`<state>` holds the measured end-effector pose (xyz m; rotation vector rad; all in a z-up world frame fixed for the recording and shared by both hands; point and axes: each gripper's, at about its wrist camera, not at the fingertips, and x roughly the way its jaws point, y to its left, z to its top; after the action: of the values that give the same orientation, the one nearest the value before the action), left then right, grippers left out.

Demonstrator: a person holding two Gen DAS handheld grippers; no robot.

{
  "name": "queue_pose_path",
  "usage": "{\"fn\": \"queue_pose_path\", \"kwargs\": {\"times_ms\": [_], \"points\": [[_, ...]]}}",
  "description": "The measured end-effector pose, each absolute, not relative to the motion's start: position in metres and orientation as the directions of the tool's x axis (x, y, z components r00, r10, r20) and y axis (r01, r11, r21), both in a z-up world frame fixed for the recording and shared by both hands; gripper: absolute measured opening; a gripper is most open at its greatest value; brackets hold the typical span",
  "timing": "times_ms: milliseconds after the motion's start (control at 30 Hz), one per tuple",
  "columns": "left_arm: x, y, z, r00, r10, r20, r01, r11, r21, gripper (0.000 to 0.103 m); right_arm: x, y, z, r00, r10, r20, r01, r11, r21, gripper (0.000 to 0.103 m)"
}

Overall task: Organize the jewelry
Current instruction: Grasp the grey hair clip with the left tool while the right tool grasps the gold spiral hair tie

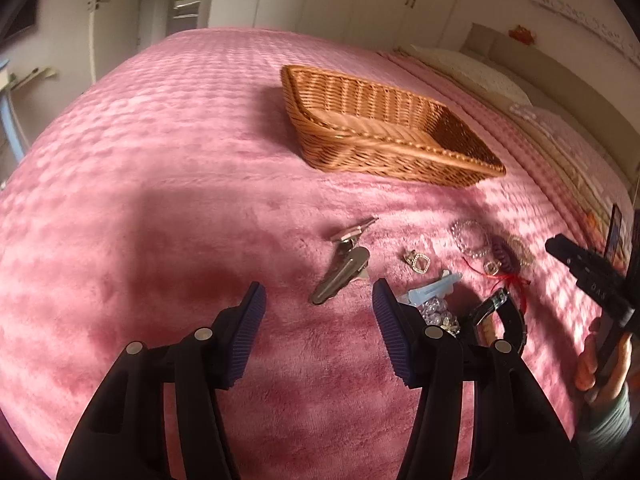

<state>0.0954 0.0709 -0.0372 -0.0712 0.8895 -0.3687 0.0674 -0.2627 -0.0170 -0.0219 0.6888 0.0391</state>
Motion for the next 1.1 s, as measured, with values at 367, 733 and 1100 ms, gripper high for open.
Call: {"fn": "queue_pose_path", "kwargs": {"times_ms": [367, 733, 1100], "points": [[0.119, 0.043, -0.053, 0.522, -0.315, -0.793, 0.369, 0.921, -0.124, 0.047, 0.120, -0.241, -0.052, 0.634, 0.069, -0.771, -0.116, 0.993, -0.007, 0.028], [0.112, 0.021, -0.056, 0.554, -0.232, -0.799, 0.326, 0.944, -0.049, 0.012, 0.111, -0.235, -0.052, 0.654, 0.088, -0.751, -0.145, 0.989, -0.010, 0.016], [0.098, 0.022, -0.053, 0.579, -0.279, -0.766, 0.328, 0.940, -0.095, 0.012, 0.101, -0.248, -0.048, 0.657, 0.131, -0.742, -0.139, 0.989, 0.052, 0.016]]}}
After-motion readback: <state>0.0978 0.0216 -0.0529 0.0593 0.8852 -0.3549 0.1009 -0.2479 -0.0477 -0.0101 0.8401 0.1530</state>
